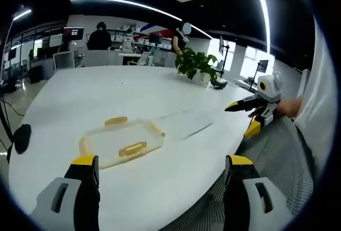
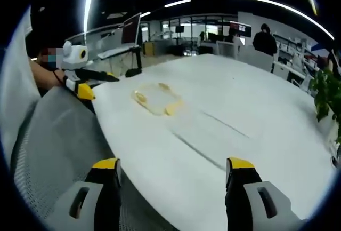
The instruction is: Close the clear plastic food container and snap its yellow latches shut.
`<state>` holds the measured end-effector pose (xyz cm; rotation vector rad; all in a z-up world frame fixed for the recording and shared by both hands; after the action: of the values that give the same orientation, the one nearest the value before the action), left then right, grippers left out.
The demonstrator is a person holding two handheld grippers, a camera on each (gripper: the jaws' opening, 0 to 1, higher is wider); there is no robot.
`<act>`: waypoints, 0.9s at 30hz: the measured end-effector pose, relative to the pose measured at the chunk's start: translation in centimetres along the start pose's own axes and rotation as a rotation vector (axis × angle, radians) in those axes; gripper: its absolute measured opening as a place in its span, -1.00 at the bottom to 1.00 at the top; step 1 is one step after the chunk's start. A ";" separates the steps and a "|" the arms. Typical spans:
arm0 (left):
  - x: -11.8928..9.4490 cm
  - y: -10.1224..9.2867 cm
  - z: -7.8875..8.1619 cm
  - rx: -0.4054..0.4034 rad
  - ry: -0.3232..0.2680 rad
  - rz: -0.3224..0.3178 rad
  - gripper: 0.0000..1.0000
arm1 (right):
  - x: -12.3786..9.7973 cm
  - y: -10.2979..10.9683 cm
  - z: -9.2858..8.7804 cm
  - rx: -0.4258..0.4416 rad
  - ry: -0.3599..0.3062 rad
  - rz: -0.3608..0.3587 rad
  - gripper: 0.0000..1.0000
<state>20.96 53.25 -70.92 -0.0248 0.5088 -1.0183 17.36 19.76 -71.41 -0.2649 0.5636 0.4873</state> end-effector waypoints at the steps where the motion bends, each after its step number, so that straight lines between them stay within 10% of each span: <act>1: 0.0 -0.1 0.0 0.002 -0.001 0.000 0.98 | 0.0 0.0 0.0 0.003 0.000 0.000 0.62; 27: 0.0 -0.1 -0.1 -0.007 0.019 0.005 0.98 | -0.3 -0.1 0.2 0.015 -0.021 -0.002 0.60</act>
<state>20.88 53.21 -70.98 -0.0205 0.5293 -1.0124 17.33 19.62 -71.09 -0.2454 0.5469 0.4830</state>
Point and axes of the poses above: the point that each gripper's makers call its tool centre point, and the gripper's own axes: x roughly forward along the fingers, y roughly to its left, z roughly out of its top, the point moved 9 cm from there along -x, roughly backward along the fingers, and after that the axes turned 13 degrees about -z, right-handed, at the moved point
